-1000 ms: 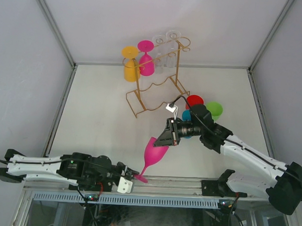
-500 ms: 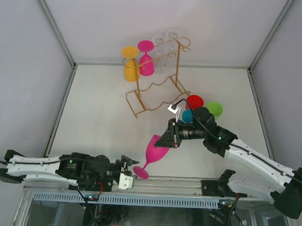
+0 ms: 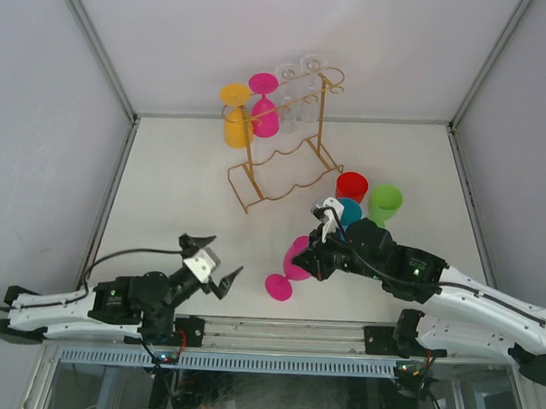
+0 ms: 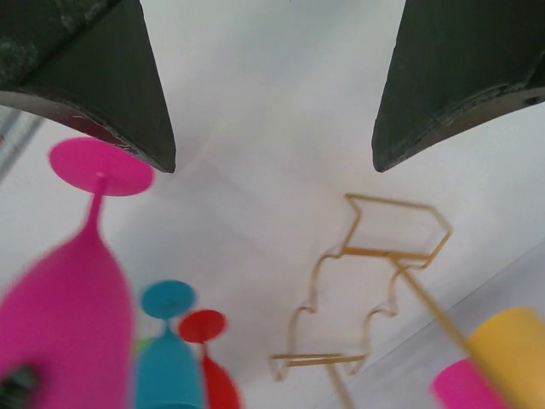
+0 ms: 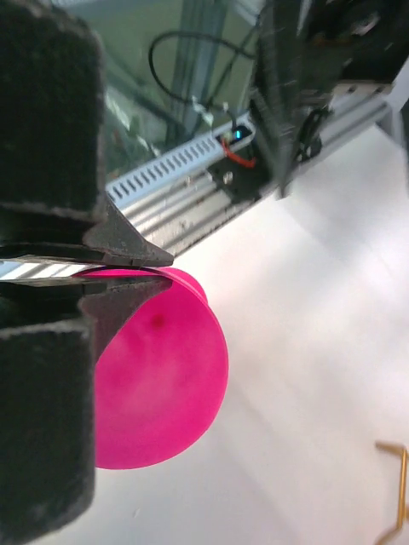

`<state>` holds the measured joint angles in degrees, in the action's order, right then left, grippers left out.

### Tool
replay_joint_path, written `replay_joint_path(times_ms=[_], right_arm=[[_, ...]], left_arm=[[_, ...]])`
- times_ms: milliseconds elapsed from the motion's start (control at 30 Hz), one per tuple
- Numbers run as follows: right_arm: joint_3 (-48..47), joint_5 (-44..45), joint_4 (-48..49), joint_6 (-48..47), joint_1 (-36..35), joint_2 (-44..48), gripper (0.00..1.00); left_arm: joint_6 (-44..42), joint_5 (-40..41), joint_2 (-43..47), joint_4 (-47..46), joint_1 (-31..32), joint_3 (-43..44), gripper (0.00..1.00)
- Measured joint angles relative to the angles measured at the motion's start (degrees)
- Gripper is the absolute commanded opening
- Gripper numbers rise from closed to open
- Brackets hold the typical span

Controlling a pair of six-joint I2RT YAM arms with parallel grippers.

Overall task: Take the wine glass off the wine glass rack
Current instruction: Place the wine glass at the center of the board.

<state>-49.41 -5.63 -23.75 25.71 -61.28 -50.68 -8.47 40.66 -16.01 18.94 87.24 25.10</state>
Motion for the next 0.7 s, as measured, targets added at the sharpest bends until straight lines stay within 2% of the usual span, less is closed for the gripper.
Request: replay_joint_path(times_ms=[133,233,400,500,700], right_arm=[[-1.01,11.41,-4.46,-2.93,-3.58,0.76,0.0],[-1.03,17.42,-7.8,-3.91,-3.74,0.83,0.0],[-1.01,23.8,-12.52,-3.43,-2.08,1.09,0.0],[-1.03,23.58,-14.69,-2.01,3.06,1.68,0.0],[-1.01,22.45,-19.56,0.26,10.32,3.04,0.0]], left_arm=[[10.05,2.03,0.87,1.99,-11.3,1.05,1.0],[17.62,-1.33,-2.16,5.88,-23.37,3.21,1.0],[27.36,-7.98,-9.6,11.85,-37.59,6.45,1.0],[30.6,-9.68,-10.62,13.51,-40.83,6.58,1.0],[33.44,-8.85,-7.41,15.1,-41.27,6.58,1.0]])
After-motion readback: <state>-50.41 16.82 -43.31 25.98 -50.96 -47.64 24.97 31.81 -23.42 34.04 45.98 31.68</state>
